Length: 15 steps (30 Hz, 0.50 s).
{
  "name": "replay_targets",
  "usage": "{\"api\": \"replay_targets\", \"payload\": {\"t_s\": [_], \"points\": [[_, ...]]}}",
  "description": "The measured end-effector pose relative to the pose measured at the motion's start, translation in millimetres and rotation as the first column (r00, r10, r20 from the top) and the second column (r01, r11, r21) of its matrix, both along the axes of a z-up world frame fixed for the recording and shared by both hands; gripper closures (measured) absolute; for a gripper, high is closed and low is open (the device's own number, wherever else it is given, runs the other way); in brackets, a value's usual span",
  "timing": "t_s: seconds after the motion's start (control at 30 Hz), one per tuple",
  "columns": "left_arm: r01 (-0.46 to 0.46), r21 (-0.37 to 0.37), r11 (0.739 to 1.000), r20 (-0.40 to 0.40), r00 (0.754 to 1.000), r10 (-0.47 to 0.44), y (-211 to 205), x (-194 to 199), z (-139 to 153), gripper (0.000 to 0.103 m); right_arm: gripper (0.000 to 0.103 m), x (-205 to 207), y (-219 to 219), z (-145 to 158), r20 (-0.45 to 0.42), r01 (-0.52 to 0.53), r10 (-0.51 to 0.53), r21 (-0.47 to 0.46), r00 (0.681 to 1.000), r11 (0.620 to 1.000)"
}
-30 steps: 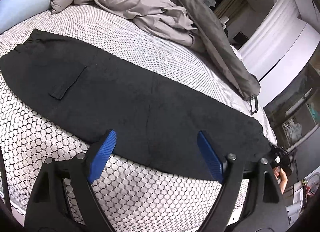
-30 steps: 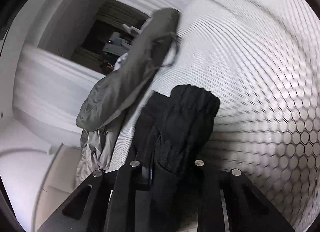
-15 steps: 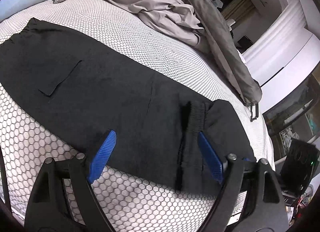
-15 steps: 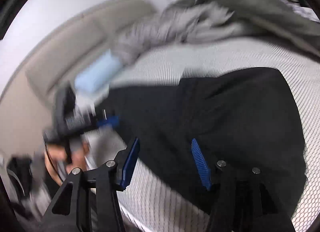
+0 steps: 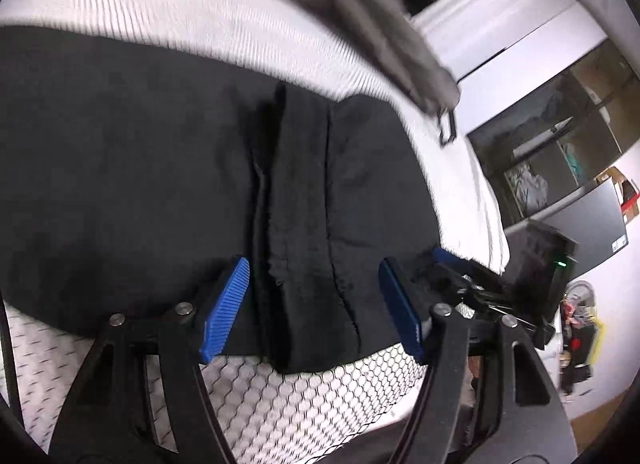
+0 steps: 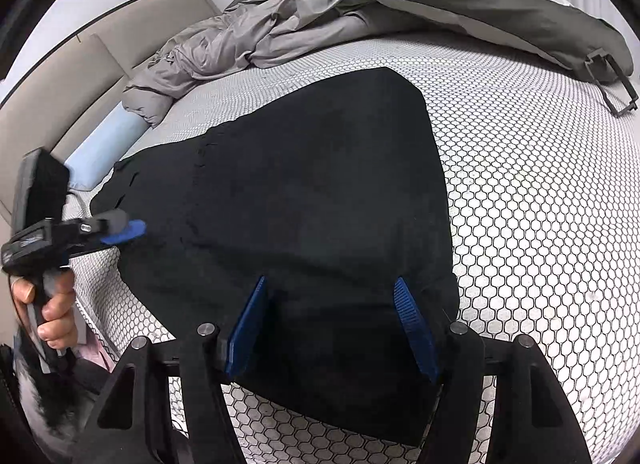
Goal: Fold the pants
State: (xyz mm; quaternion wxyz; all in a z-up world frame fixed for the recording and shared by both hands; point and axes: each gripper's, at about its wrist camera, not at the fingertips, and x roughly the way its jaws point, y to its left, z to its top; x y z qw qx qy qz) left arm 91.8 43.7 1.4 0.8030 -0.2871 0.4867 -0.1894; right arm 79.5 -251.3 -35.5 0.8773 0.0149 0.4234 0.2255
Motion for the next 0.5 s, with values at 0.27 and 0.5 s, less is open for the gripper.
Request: {"api": "replay_targets", "payload": {"t_s": [0.27, 0.5], "points": [[-0.09, -0.138, 0.986, -0.023, 0.996, 0.088, 13.9, 46.3, -24.7, 0.094, 0.034, -9.5, -25.6, -7.7, 0.018, -0.012, 0.01, 0.152, 1.0, 0.988], [-0.189, -0.075, 0.979, 0.165, 0.966, 0.199, 37.7, 34.4, 21.1, 0.097, 0.034, 19.5, -13.5, -12.8, 0.011, -0.011, 0.009, 0.212, 1.0, 0.977]]}}
